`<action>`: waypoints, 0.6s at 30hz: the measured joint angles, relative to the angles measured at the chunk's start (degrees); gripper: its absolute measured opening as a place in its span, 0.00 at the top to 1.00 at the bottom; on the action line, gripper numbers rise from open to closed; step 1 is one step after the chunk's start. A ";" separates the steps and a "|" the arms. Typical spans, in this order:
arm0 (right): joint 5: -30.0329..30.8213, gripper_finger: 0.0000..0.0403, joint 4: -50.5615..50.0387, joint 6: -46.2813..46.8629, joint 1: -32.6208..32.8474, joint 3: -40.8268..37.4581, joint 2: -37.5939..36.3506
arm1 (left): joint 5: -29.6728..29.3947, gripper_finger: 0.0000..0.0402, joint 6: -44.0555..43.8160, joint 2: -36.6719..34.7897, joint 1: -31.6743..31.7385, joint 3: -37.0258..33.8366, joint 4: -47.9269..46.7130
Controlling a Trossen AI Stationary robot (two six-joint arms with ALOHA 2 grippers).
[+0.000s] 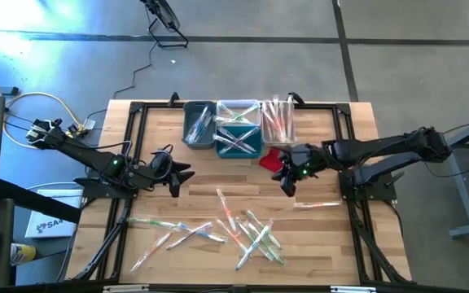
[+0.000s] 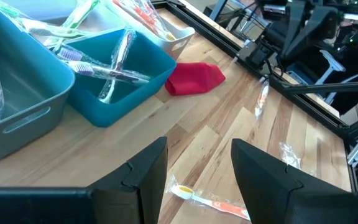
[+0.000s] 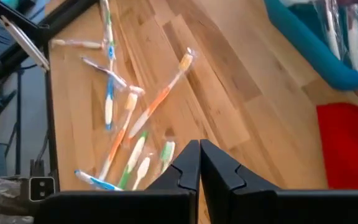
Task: Pick & Place Toothbrushes
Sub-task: Put the orange toothbrush into the white bin
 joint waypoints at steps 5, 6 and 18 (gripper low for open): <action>3.41 0.99 -3.85 2.86 3.05 0.00 0.00 | 0.00 0.56 0.00 0.02 -0.01 0.00 0.00; 3.88 0.99 -4.83 3.47 3.57 0.00 0.00 | 0.00 0.56 0.00 0.00 0.00 0.00 0.00; 5.81 0.99 -15.16 7.45 7.03 0.00 0.00 | 0.00 0.56 0.00 0.02 -0.01 0.00 0.00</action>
